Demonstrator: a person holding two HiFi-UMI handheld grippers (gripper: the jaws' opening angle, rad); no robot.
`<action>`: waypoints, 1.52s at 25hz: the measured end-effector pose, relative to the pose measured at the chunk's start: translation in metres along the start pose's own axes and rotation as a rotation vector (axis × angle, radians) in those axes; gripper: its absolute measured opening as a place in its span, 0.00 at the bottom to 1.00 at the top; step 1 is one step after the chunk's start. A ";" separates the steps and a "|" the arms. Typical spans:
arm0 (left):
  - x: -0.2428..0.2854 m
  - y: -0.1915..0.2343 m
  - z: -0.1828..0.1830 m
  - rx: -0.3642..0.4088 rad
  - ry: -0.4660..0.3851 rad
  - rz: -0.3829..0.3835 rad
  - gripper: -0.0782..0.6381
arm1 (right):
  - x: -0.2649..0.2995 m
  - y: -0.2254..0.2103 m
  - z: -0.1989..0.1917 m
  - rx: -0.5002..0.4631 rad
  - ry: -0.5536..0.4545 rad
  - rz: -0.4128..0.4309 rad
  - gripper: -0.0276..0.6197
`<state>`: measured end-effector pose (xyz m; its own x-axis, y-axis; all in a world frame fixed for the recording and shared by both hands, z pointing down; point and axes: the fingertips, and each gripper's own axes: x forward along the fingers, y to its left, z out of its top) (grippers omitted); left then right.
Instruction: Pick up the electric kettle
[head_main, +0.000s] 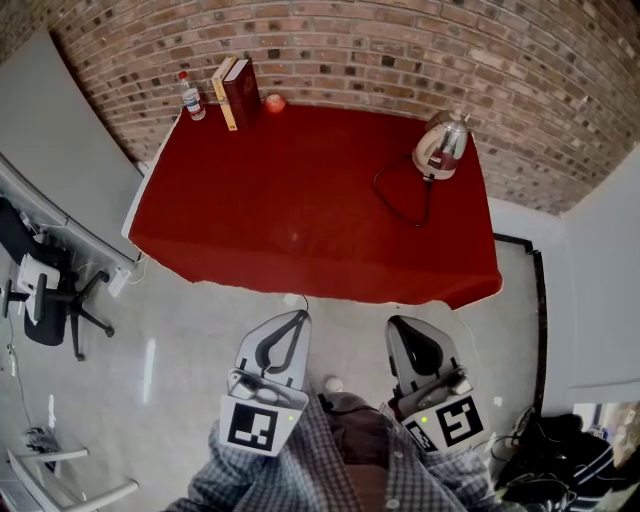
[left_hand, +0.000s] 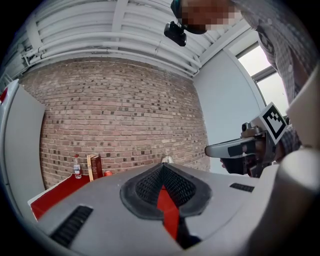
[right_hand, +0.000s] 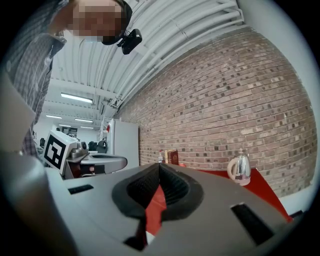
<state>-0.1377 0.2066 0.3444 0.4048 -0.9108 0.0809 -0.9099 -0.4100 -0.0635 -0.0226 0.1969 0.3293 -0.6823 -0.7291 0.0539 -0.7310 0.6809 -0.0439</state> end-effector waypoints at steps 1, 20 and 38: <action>0.000 0.000 0.000 -0.003 -0.001 0.000 0.12 | -0.001 0.000 0.000 -0.009 0.002 0.001 0.05; 0.030 0.003 -0.003 0.015 -0.002 -0.043 0.12 | 0.004 -0.021 -0.005 -0.072 0.027 -0.047 0.05; 0.140 0.018 0.006 0.020 -0.004 -0.166 0.12 | 0.056 -0.100 0.001 -0.047 0.040 -0.149 0.05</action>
<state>-0.0969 0.0712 0.3491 0.5497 -0.8307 0.0881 -0.8285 -0.5557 -0.0698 0.0124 0.0883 0.3356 -0.5651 -0.8194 0.0961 -0.8224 0.5688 0.0140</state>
